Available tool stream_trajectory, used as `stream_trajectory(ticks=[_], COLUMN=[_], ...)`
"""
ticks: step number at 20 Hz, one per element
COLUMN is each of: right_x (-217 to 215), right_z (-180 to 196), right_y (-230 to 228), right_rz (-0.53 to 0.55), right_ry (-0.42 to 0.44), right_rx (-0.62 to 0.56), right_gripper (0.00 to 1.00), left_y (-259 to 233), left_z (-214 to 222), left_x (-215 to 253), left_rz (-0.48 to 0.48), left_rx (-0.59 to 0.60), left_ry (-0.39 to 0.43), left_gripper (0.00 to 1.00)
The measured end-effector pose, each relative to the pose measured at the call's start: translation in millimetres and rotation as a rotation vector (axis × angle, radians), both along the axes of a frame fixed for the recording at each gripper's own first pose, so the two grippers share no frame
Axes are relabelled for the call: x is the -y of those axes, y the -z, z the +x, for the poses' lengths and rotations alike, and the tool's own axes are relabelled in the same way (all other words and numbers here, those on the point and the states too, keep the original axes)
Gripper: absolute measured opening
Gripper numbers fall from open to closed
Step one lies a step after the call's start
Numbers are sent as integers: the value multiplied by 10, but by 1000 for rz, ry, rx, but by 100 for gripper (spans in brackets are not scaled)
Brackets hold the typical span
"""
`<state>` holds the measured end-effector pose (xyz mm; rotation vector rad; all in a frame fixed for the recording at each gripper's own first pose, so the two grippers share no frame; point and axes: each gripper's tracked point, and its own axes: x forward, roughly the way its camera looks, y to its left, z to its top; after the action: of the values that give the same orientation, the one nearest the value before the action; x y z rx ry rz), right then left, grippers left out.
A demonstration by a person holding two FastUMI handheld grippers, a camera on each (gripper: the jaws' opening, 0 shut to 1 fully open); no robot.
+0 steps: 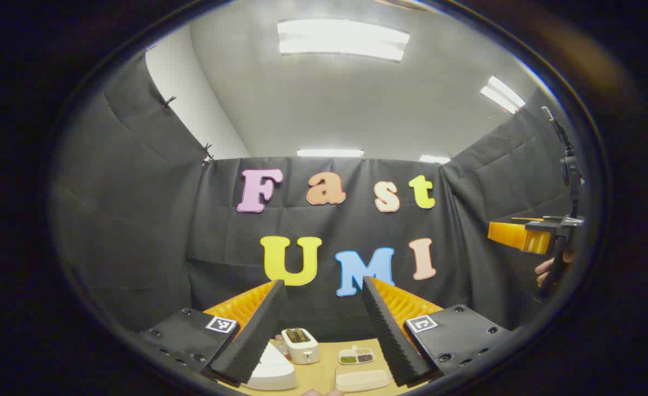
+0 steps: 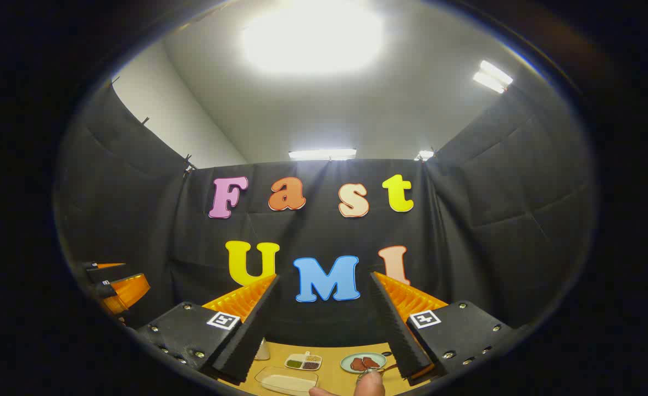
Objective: Close the left gripper, press the button to open the rice cooker; take a wooden spoon from the chopstick holder with the right hand, scoop a spoonful of rice and pour it into the rice cooker, then put the wooden spoon back into the chopstick holder.
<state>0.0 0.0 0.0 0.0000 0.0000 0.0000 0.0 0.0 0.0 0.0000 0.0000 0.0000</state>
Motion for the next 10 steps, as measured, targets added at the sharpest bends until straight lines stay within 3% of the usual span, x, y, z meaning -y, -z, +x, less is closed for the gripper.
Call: stream_trajectory(ticks=[10], right_x=[-13], right_z=[34], right_y=[139], right_rz=[-25], right_ry=[-5], right_rx=[-34], right_gripper=[96], left_y=[107], left_z=[-3], left_x=[-47], left_rz=[7], left_rx=[-35], left_ry=[-25], left_gripper=[93])
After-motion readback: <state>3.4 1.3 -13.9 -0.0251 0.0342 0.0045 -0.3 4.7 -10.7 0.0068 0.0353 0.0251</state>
